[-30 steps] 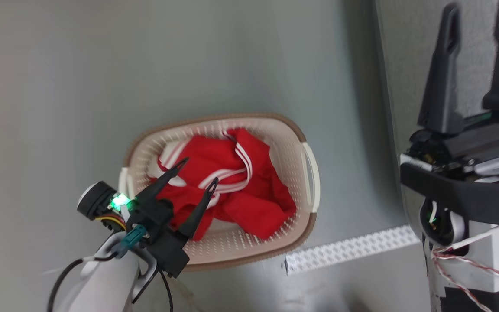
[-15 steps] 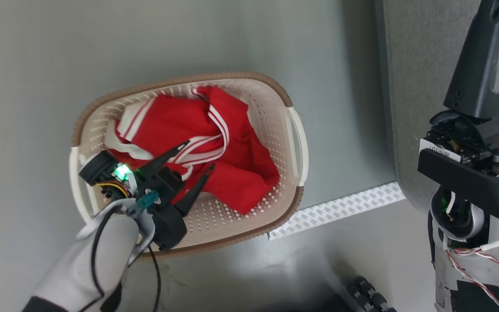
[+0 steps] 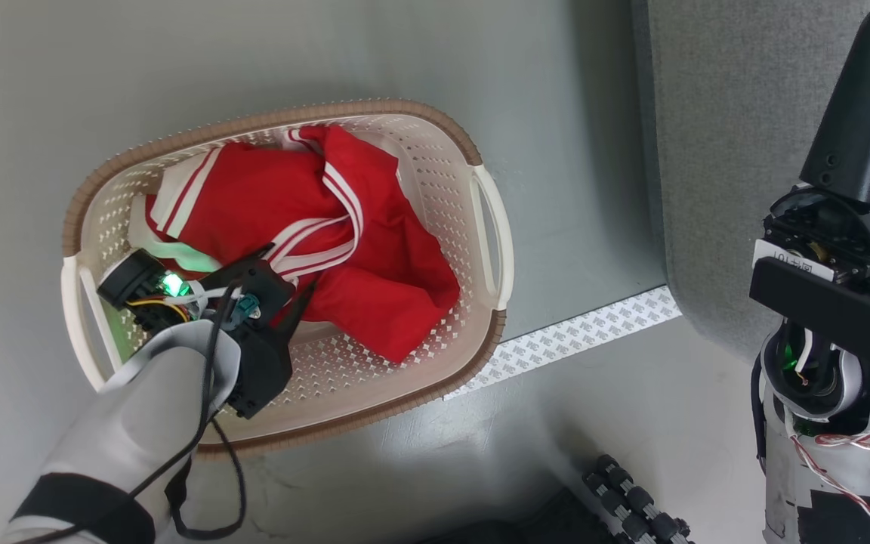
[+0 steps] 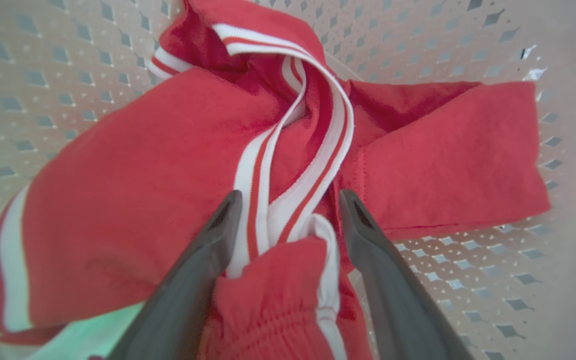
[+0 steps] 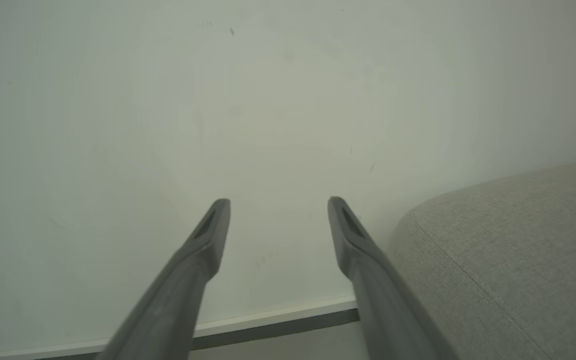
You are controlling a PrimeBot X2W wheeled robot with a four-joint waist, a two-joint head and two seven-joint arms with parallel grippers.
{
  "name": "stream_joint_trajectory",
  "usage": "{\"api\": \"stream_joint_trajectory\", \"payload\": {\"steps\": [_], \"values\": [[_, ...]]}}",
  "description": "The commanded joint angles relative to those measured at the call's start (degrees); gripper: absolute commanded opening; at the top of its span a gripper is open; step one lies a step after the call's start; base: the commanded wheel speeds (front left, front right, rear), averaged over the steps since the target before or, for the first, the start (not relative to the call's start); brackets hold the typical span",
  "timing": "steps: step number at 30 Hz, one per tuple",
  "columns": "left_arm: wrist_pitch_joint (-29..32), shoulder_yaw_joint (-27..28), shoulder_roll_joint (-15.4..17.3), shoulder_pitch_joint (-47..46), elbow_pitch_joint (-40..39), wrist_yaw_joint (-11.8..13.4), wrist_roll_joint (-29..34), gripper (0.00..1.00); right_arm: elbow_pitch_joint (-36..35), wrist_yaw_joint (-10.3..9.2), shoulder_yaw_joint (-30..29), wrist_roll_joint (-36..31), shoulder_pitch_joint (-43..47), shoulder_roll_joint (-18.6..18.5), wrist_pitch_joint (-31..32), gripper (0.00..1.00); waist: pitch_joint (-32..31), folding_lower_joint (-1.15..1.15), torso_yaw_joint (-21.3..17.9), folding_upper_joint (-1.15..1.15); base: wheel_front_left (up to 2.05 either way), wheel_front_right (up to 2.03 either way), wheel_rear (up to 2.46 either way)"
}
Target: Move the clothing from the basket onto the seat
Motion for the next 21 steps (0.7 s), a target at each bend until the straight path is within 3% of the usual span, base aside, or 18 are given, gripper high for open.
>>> {"api": "stream_joint_trajectory", "payload": {"steps": [1,14,15,16,21], "values": [[0.4,-0.4,0.1,-0.6,0.9,0.1,0.1,1.0,-0.2,0.04,-0.1,0.4,-0.5,0.1,0.0,1.0,0.2,0.0,-0.3,-0.01,0.0,0.0,0.0],[0.5,-2.6,-0.8,-5.5,8.5,4.6,2.0,1.0,-0.4,0.04,-0.1,3.7,0.2,0.1,0.0,1.0,1.2,0.0,-2.4,-0.01,0.0,0.0,0.0],[0.5,-2.7,-0.7,-5.6,8.9,4.6,1.9,0.53,-0.4,0.04,-0.1,3.9,0.3,0.1,0.0,1.0,1.2,0.0,-2.5,-0.01,0.0,0.0,0.0],[0.3,-3.0,-0.9,-5.8,9.5,4.3,1.7,0.0,-0.1,0.04,-0.4,4.8,0.4,0.1,0.0,1.0,1.2,0.0,-2.7,-0.01,0.0,0.0,0.0],[-0.8,-3.6,-1.3,-6.3,9.2,4.8,1.4,0.0,-0.1,0.04,-1.5,5.7,0.2,0.1,0.0,1.0,1.0,0.0,-3.0,-0.01,0.0,0.0,0.0]]}}
